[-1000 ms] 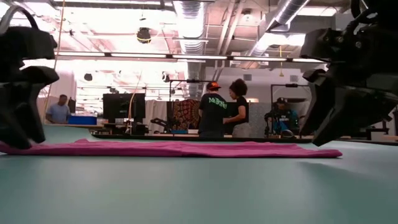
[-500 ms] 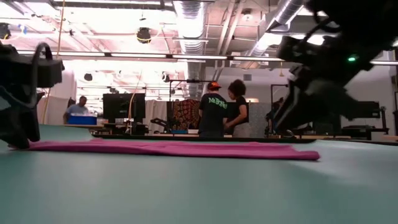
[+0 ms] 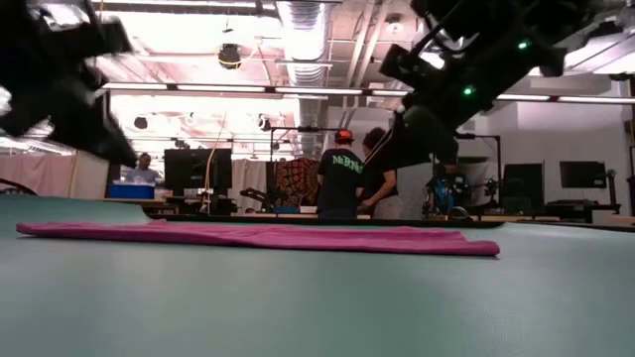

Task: Roll towel
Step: Fold the violet towel

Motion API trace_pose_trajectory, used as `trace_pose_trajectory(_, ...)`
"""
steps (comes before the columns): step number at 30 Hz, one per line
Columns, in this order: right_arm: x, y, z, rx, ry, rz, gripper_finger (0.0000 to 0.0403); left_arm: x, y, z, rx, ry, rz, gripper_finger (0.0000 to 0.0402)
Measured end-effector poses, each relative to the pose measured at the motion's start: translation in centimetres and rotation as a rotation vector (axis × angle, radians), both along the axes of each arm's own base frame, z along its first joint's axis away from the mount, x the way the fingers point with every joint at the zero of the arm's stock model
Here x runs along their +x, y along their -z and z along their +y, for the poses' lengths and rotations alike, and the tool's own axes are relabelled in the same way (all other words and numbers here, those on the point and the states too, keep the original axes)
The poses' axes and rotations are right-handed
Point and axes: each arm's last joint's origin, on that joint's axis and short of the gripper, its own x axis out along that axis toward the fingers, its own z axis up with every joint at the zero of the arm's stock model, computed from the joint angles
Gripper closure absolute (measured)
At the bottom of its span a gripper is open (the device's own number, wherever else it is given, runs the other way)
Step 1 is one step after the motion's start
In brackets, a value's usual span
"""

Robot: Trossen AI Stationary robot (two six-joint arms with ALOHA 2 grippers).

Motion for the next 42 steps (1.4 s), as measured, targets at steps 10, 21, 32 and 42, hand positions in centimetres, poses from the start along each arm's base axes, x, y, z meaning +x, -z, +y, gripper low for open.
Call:
trace_pose_trajectory(10,0.5,-0.2,-0.4,0.098,-0.129,-0.025,0.0204,0.3,2.0,-1.1,-0.131,0.124,0.084,0.0297)
trace_pose_trajectory(21,0.1,-0.1,1.7,0.123,-0.175,-0.019,0.0204,-4.2,0.9,-0.8,-0.114,0.075,0.448,0.0297)
trace_pose_trajectory(32,0.0,0.0,1.8,0.132,-0.169,-0.005,0.0204,-5.3,3.0,0.0,-0.083,0.164,0.565,0.0297)
trace_pose_trajectory(42,0.0,0.0,1.8,0.14,-0.161,-0.015,0.0204,-5.7,3.6,0.6,-0.059,0.149,0.575,0.0297)
